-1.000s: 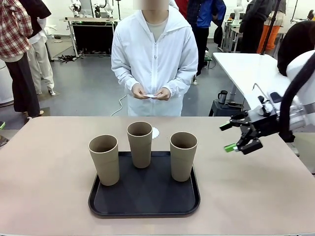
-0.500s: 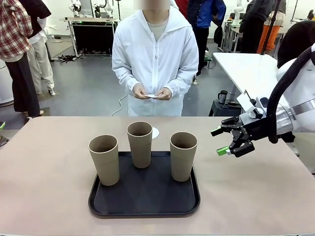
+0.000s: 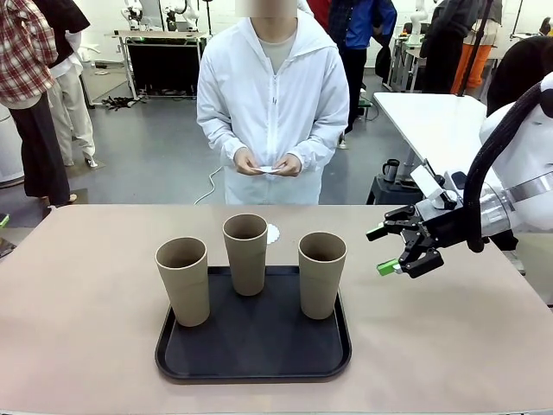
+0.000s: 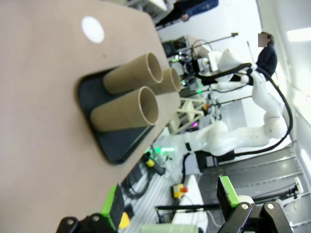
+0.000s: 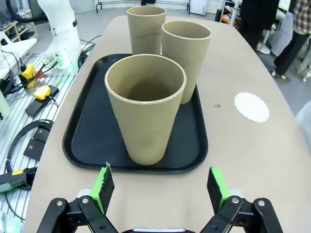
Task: Place coasters on the table and set cups on them.
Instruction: Pick up one Reusable plastic cup and place it on a coaster set by the human.
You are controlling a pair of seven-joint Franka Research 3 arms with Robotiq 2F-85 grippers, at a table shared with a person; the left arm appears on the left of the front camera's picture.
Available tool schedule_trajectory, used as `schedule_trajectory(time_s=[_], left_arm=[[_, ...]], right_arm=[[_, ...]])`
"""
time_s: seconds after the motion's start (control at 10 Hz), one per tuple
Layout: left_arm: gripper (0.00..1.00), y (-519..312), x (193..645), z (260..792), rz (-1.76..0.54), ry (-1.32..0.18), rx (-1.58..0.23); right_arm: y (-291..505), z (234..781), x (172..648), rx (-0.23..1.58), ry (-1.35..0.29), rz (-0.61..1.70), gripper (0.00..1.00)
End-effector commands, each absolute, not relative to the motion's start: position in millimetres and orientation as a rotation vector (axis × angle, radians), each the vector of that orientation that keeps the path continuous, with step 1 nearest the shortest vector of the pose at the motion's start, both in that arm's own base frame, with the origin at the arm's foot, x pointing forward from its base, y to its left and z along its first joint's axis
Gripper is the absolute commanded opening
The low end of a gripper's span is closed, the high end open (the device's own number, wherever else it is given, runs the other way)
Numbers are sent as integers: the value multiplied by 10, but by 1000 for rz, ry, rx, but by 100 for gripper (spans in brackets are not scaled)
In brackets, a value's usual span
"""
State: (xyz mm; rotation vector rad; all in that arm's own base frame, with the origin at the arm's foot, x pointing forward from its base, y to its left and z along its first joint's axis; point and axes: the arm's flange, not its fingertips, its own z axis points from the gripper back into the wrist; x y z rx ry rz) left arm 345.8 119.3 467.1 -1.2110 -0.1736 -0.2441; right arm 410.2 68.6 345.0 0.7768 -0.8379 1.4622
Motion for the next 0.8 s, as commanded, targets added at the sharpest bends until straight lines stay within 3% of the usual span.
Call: schedule_trajectory(time_s=[0.0,0.3,0.7], left_arm=[[100,1205,3450,4686,-245,-180,-1219],[100,1205,3450,4686,-245,-180,-1219],[100,1205,3450,4686,-245,-180,-1219]], right_arm=[[730,3344,4170,825,-864,1422,100],[814,3140,4242,906,-887,1306,100],[917,3026,4216,970,-939,1356,100]])
